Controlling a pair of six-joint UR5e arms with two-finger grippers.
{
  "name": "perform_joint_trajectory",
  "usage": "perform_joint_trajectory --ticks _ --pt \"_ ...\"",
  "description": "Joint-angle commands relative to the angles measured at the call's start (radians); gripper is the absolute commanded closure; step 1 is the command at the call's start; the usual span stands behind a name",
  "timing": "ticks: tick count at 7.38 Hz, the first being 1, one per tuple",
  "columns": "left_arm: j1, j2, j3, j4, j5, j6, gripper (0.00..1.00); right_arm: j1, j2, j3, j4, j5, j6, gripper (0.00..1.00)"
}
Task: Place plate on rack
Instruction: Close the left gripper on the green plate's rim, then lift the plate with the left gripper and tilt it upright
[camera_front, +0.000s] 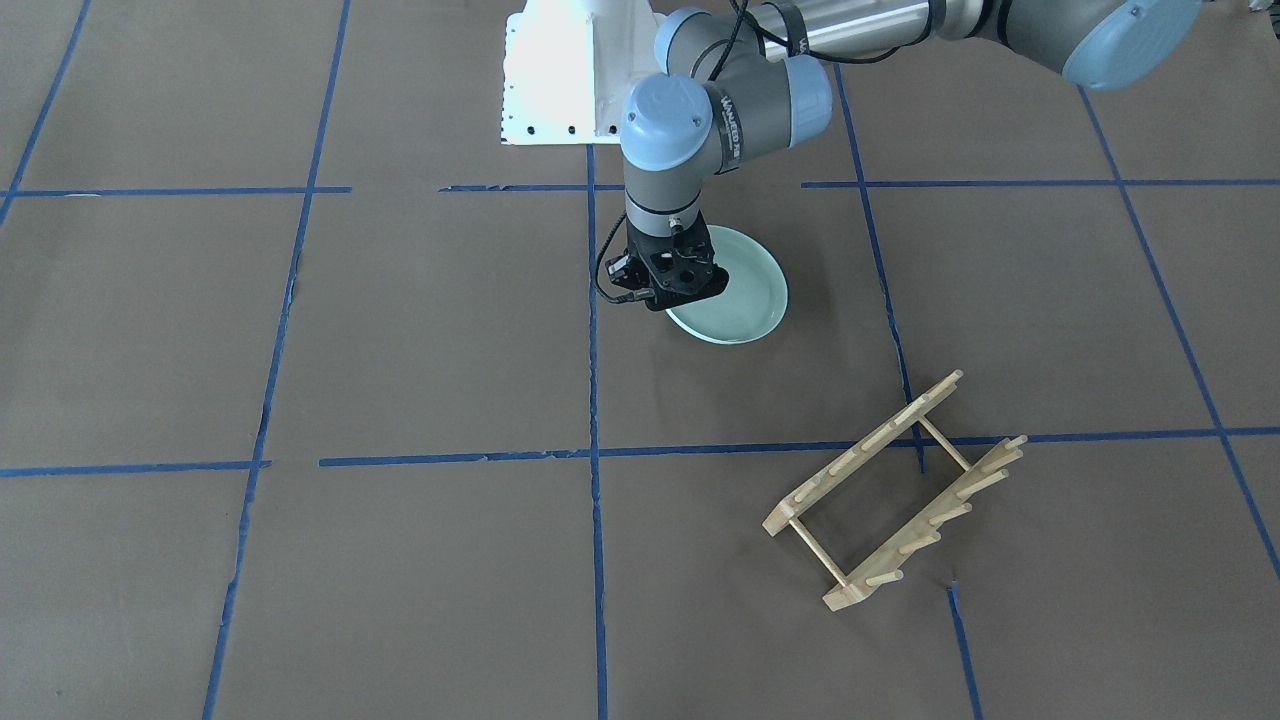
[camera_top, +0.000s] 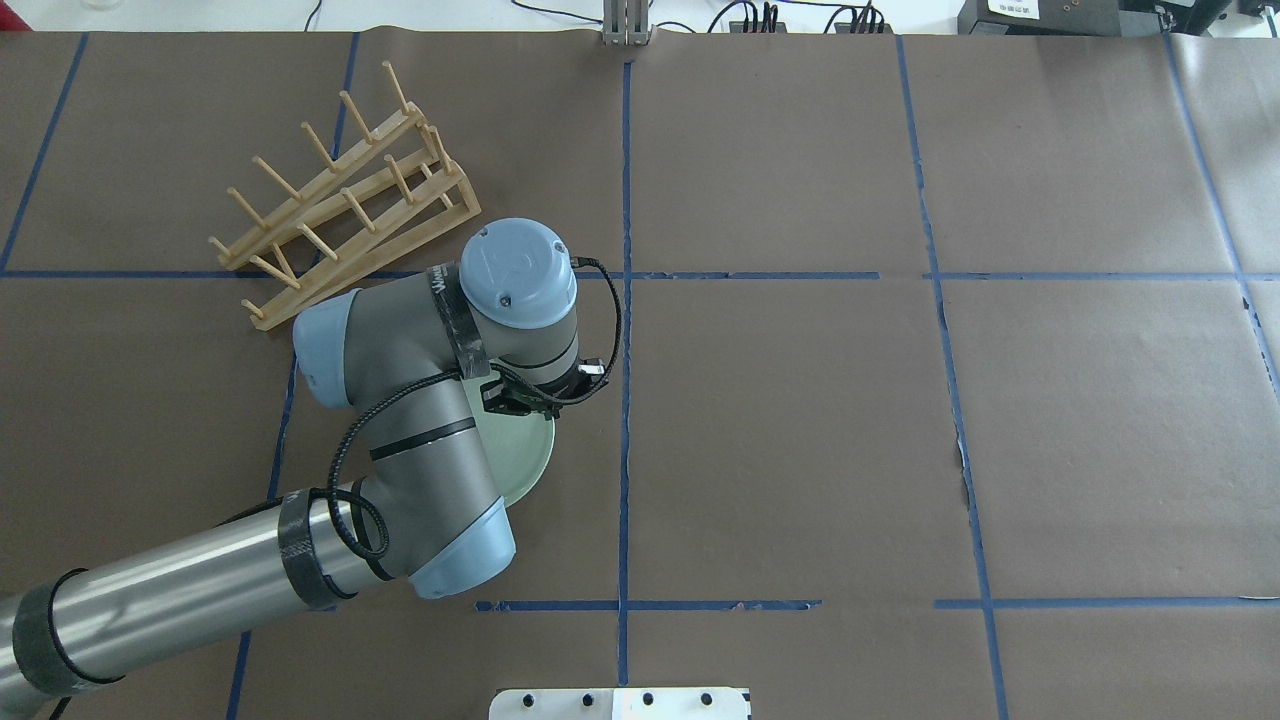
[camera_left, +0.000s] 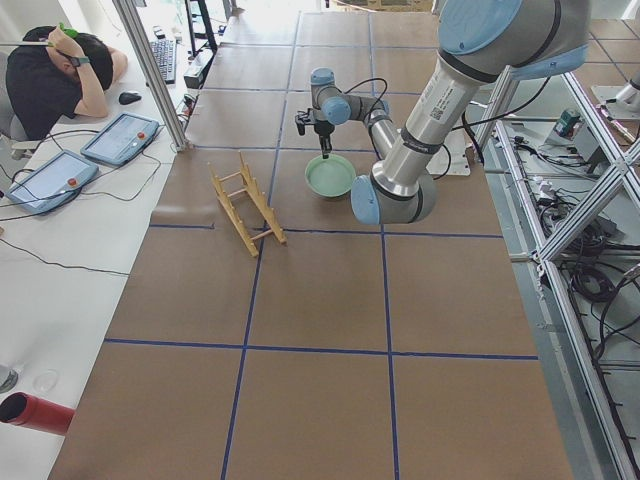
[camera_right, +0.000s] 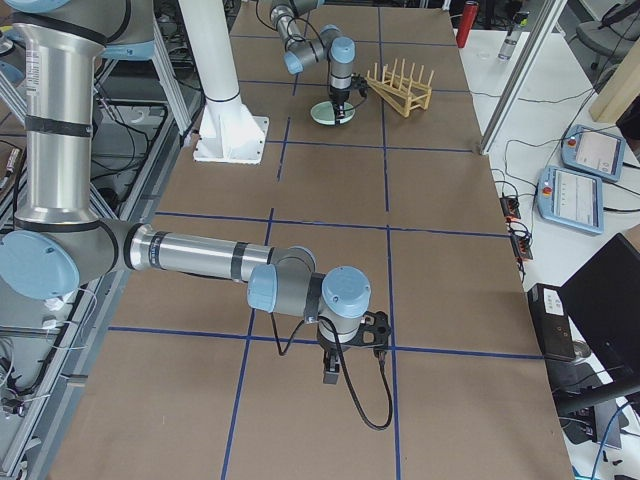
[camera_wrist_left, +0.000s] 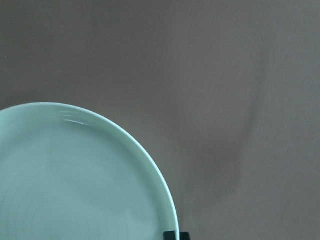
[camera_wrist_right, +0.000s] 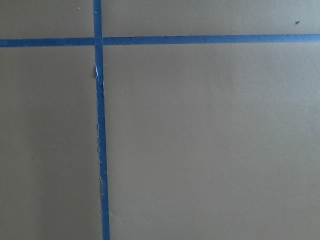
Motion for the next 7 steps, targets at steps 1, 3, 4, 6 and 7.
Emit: perform_joint_trajectory --ticks 1,3,4,6,7 --pt "-0.097 -0.003 -0.211 -0.061 -0.050 -0.001 1.00 -0.001 0.000 0.001 0.000 0.000 0.000 0.00" --pt "-0.240 0.011 -0.221 -0.402 -0.148 -0.077 1.00 -0.001 0.000 0.001 0.000 0.000 0.000 0.00" --pt "-0.307 0.037 -0.219 -0.579 -0.159 -0.120 1.00 0.001 0.000 0.001 0.000 0.000 0.000 0.00" --pt "-0.423 0.119 -0.175 -0.994 -0.158 -0.244 1.00 -0.001 0.000 -0.001 0.000 0.000 0.000 0.00" --pt "-0.466 0.134 -0.081 -1.189 -0.147 -0.327 1.00 -0.001 0.000 -0.001 0.000 0.000 0.000 0.00"
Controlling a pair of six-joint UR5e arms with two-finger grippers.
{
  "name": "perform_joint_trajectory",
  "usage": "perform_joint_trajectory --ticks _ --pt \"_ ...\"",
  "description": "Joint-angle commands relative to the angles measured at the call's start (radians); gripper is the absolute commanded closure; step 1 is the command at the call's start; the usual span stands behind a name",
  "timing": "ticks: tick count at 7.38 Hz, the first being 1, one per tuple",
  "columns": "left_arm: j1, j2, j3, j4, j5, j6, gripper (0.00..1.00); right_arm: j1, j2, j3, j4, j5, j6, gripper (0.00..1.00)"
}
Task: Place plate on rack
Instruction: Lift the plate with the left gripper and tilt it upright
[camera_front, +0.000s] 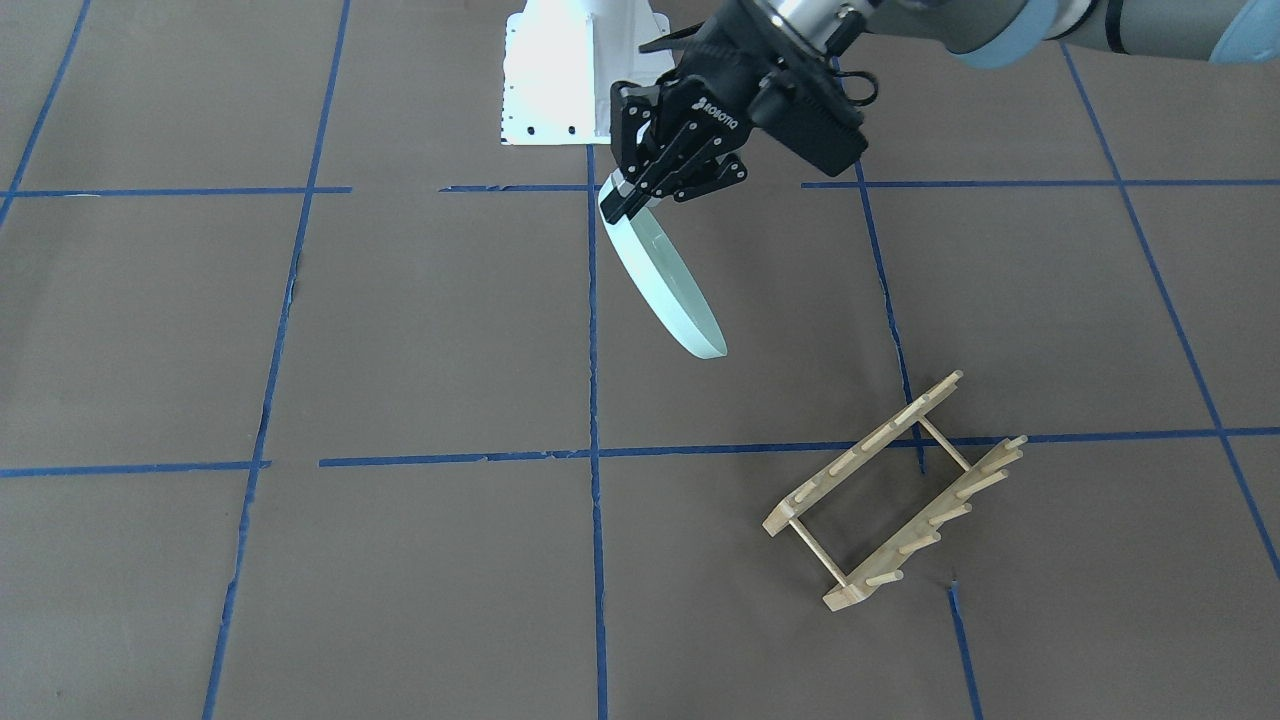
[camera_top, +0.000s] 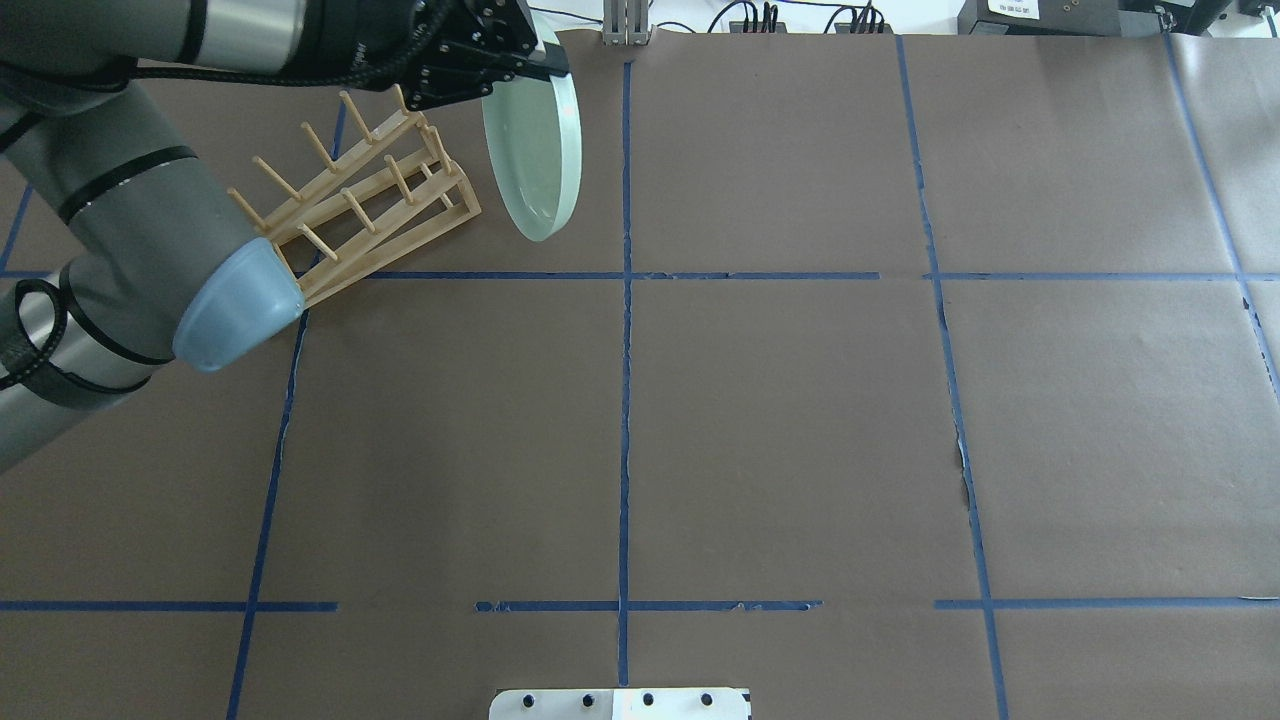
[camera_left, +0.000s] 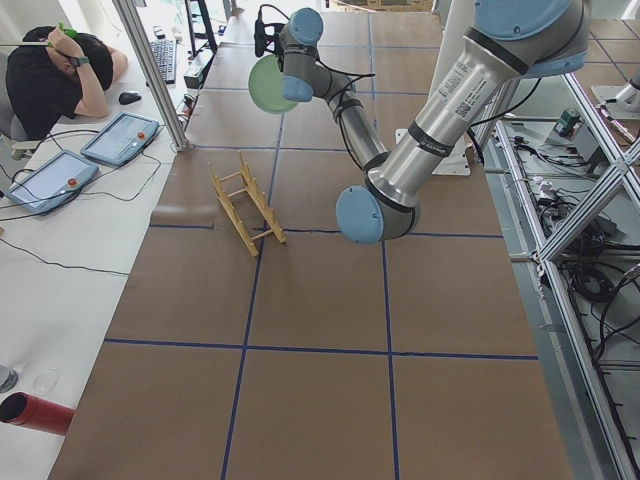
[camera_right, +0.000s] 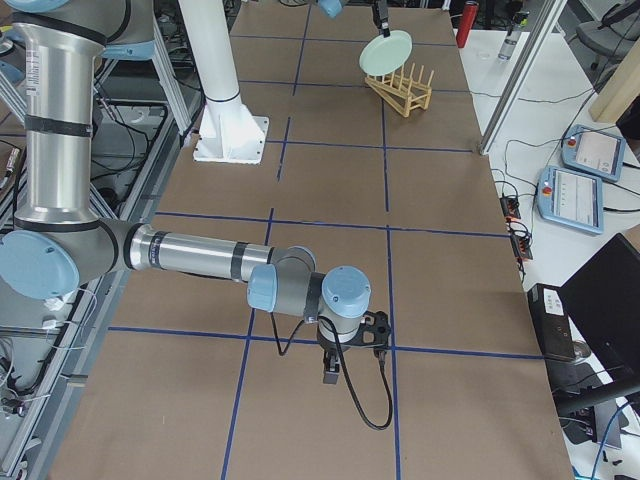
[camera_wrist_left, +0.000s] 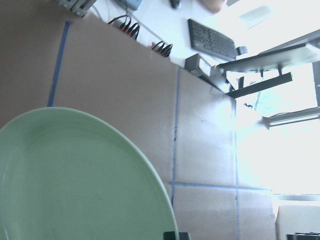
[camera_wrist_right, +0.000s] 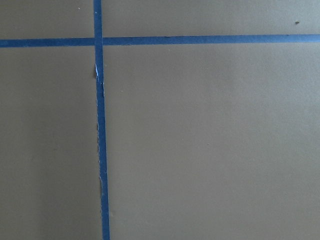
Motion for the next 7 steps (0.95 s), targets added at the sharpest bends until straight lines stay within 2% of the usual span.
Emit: perform_joint_trajectory --ticks 1,2,4,7 --pt "-0.091 0.030 0.181 -0.396 0.076 -0.177 1.00 0.001 0.000 0.001 0.000 0.000 0.000 0.00" --pt "-0.098 0.042 0.247 -0.495 0.187 -0.240 1.00 0.001 0.000 -0.001 0.000 0.000 0.000 0.00" --pt "-0.124 0.146 0.294 -0.635 0.225 -0.249 1.00 -0.001 0.000 -0.001 0.000 0.000 0.000 0.00" --pt "-0.117 0.176 0.427 -0.703 0.283 -0.243 1.00 -0.001 0.000 -0.001 0.000 0.000 0.000 0.00"
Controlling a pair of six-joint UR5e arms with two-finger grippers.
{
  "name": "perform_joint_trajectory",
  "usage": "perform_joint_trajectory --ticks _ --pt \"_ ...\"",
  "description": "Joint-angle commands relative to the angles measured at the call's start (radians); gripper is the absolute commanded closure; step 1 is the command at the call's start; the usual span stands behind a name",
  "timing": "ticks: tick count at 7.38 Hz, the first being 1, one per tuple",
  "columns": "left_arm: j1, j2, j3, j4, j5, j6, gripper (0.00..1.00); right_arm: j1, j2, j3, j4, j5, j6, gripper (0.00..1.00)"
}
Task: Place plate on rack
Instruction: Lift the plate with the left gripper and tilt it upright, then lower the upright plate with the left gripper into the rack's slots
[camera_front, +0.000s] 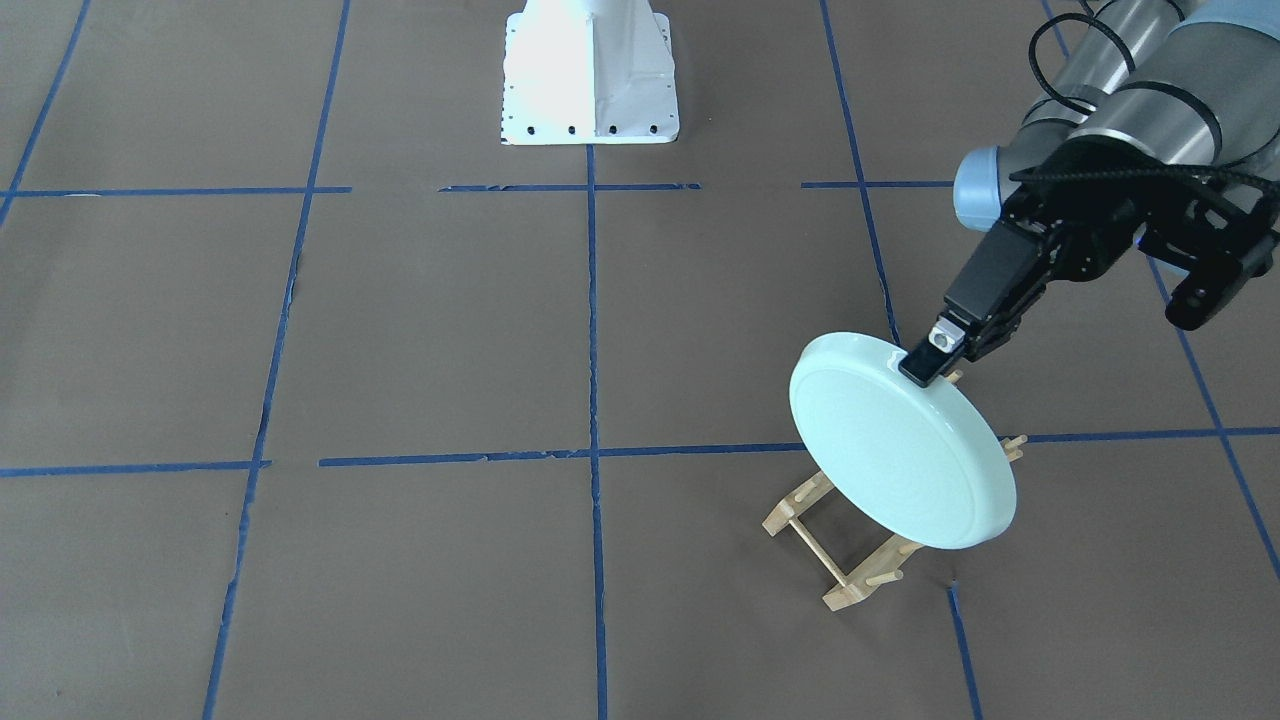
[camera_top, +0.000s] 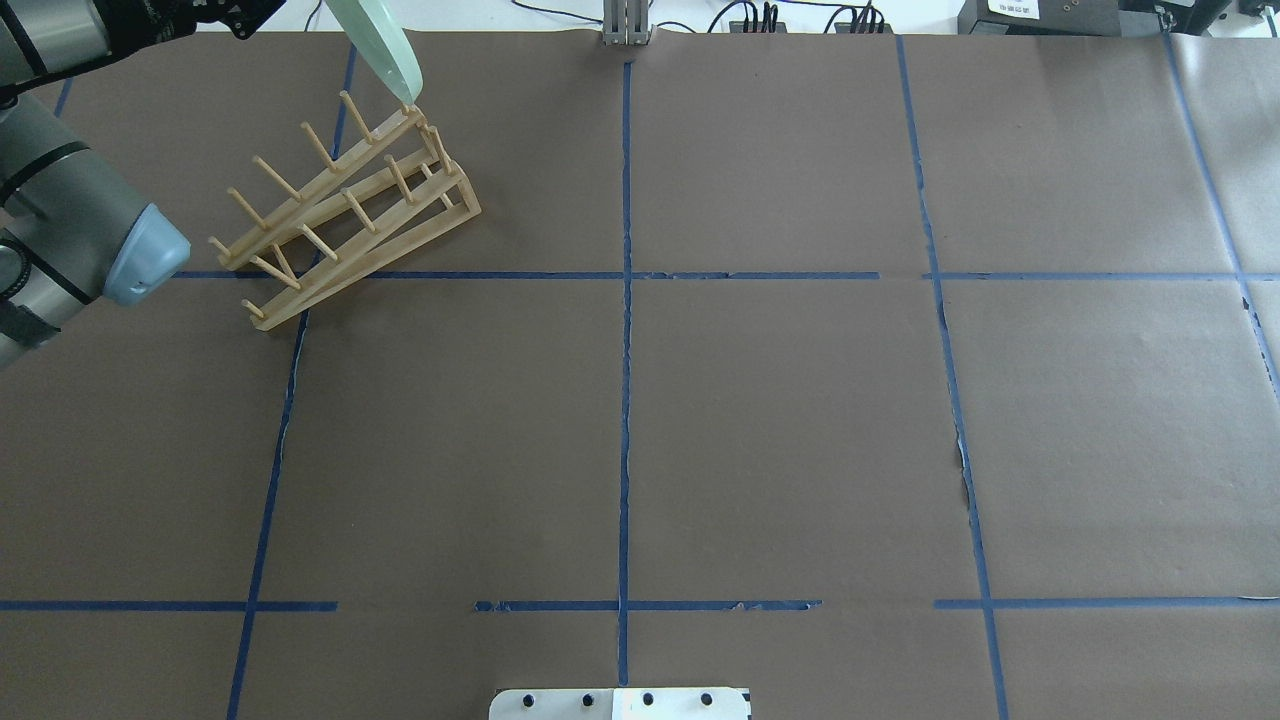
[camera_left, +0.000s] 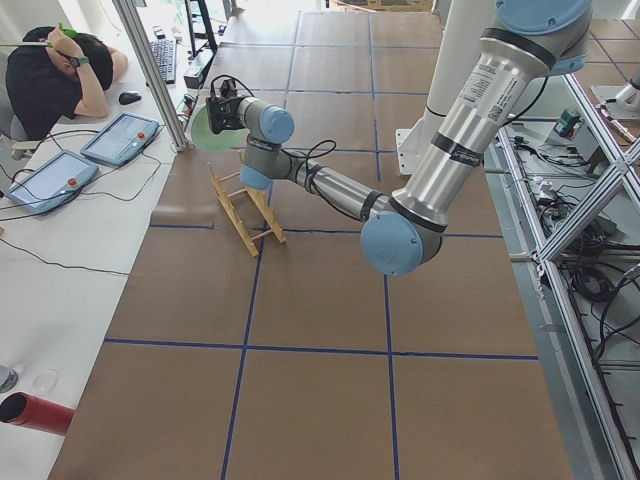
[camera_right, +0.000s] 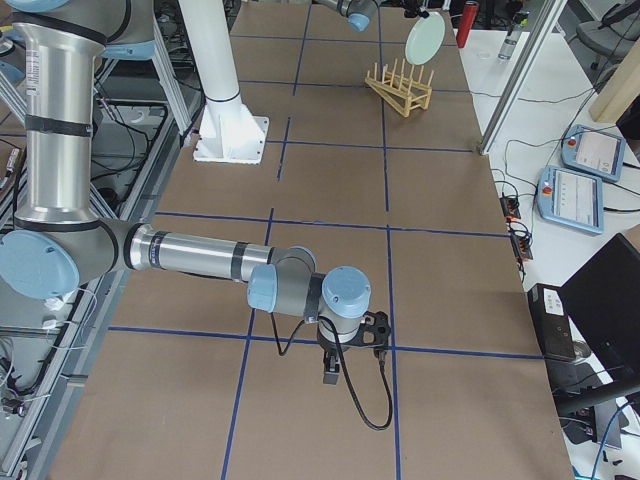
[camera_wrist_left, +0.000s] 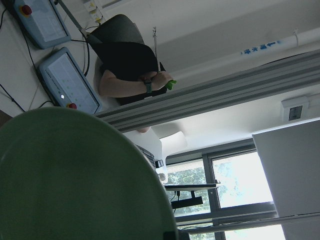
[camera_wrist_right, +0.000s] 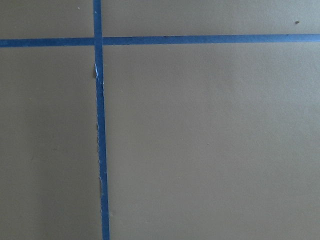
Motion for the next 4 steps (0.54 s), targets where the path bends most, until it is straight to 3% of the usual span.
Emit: perform_joint_trajectory --ticks 1,4 --pt "0.010 0.011 0.057 -0.032 0.031 0.003 1.00 0.001 0.000 0.000 0.000 0.000 0.000 0.00" --pt "0.058 0.010 0.089 -0.029 0.084 0.009 1.00 -0.001 0.000 0.000 0.000 0.000 0.000 0.00"
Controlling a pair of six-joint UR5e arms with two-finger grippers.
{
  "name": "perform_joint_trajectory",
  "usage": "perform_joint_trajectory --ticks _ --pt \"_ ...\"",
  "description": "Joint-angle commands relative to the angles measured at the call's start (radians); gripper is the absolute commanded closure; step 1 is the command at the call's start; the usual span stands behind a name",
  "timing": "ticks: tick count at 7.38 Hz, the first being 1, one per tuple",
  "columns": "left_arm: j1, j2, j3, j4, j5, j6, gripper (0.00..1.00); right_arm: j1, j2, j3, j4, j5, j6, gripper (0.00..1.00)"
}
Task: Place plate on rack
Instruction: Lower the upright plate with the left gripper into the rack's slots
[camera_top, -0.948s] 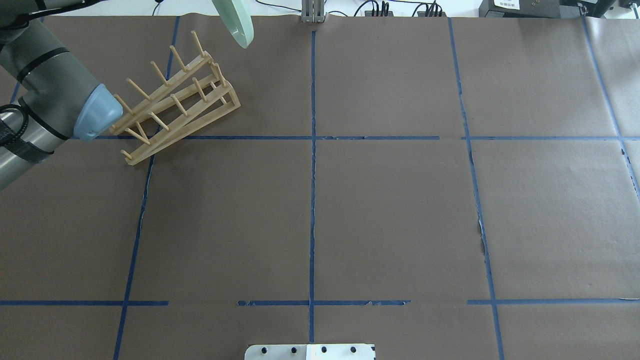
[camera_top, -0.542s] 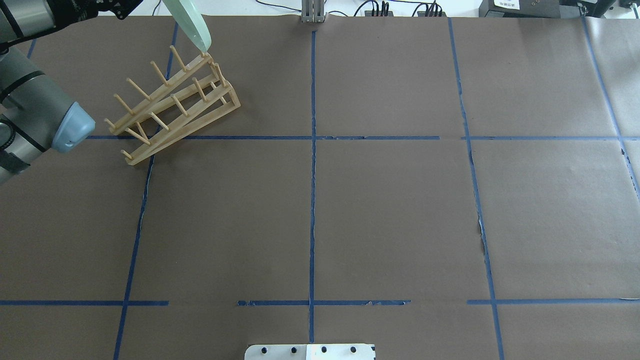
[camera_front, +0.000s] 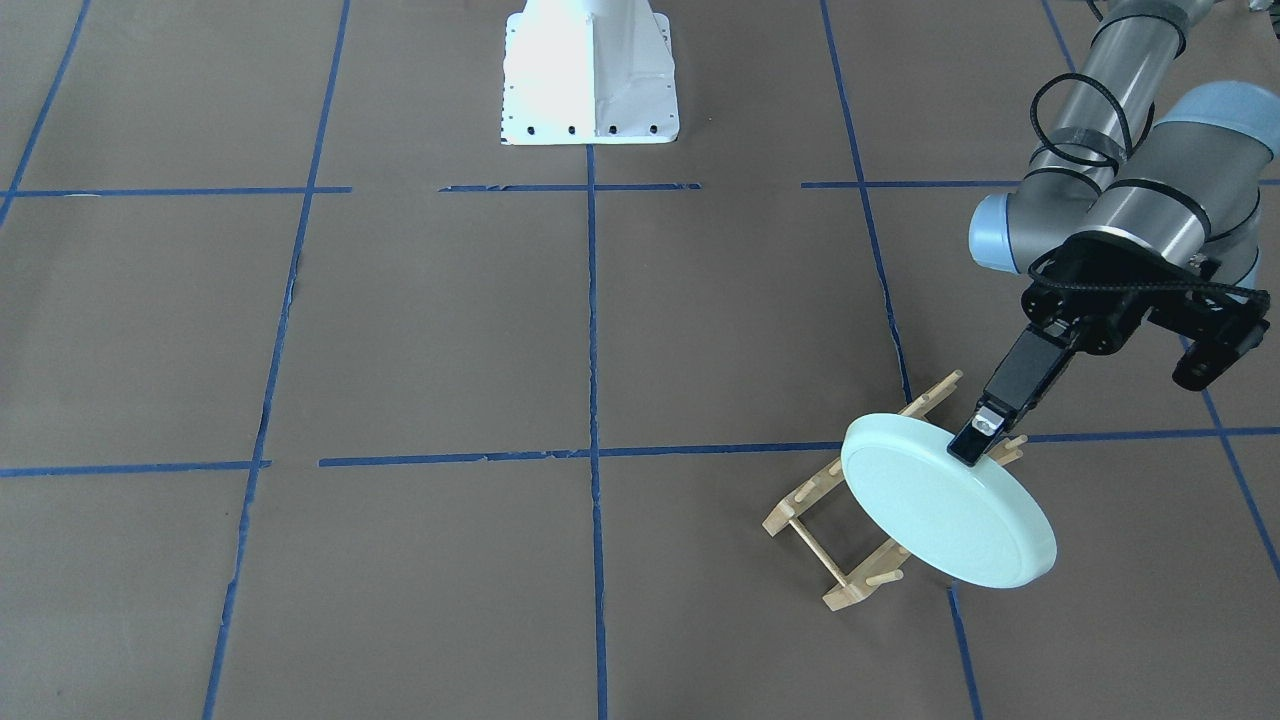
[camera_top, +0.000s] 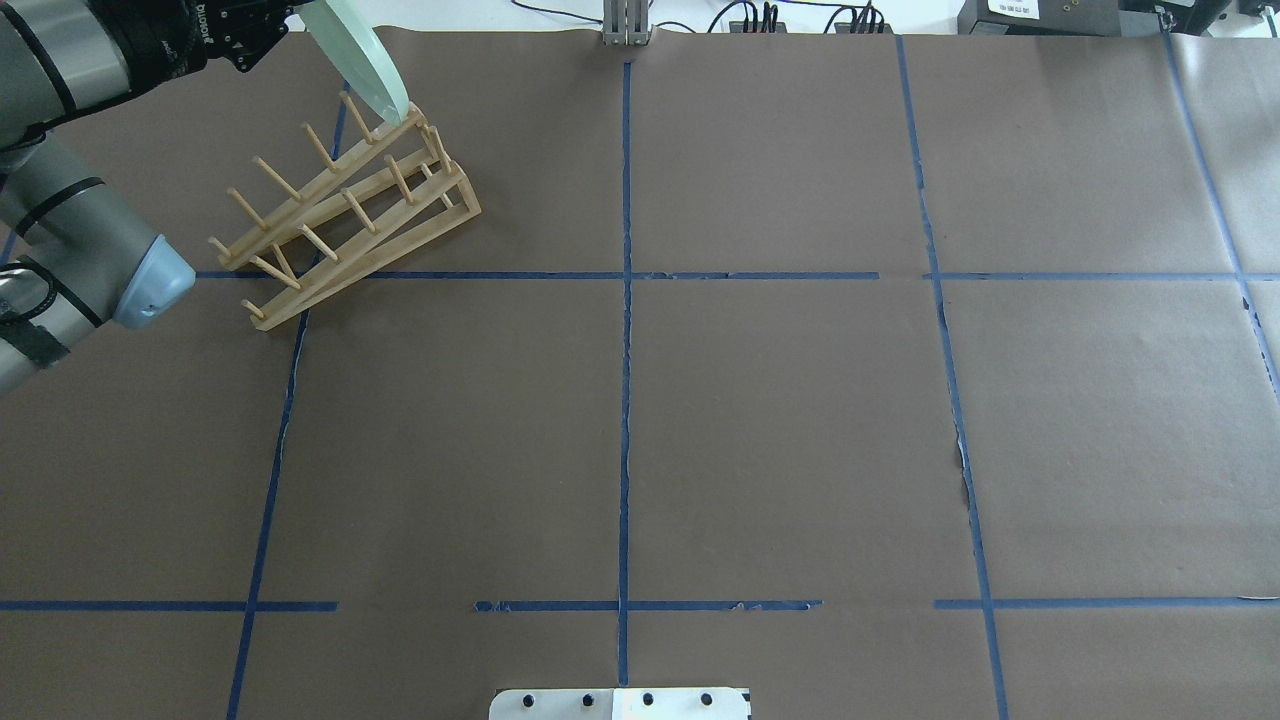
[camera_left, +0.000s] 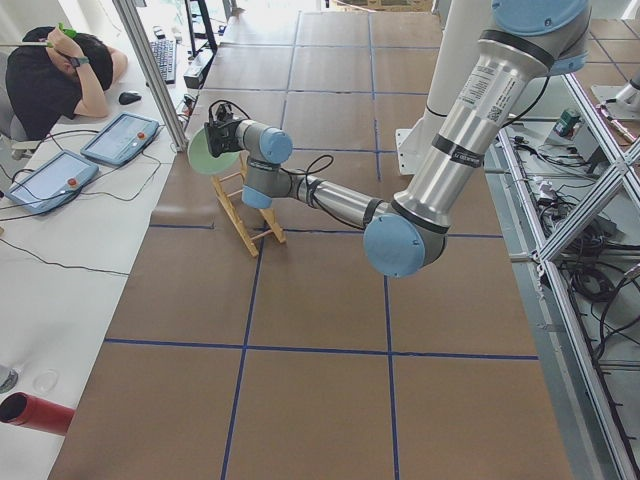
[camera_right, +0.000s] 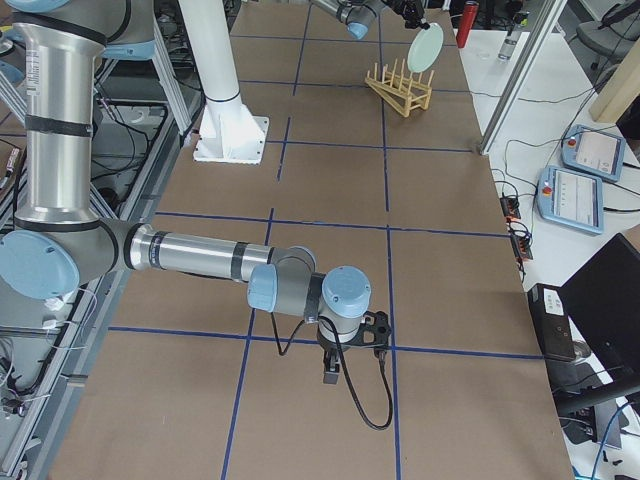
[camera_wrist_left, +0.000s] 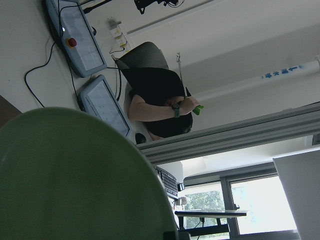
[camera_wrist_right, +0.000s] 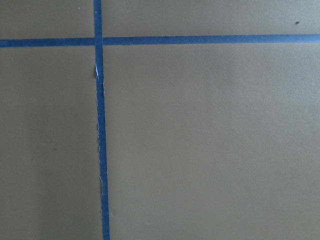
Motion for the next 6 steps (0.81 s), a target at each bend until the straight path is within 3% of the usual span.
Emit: perform_joint_trajectory --ticks 1,6 --pt "0.035 -0.001 0.031 0.001 0.044 0.005 1.00 0.000 0.000 -0.001 0.000 0.000 0.000 0.00" --pt "0.088 0.010 0.045 0.006 0.046 0.030 0.98 0.000 0.000 -0.001 0.000 0.000 0.000 0.00"
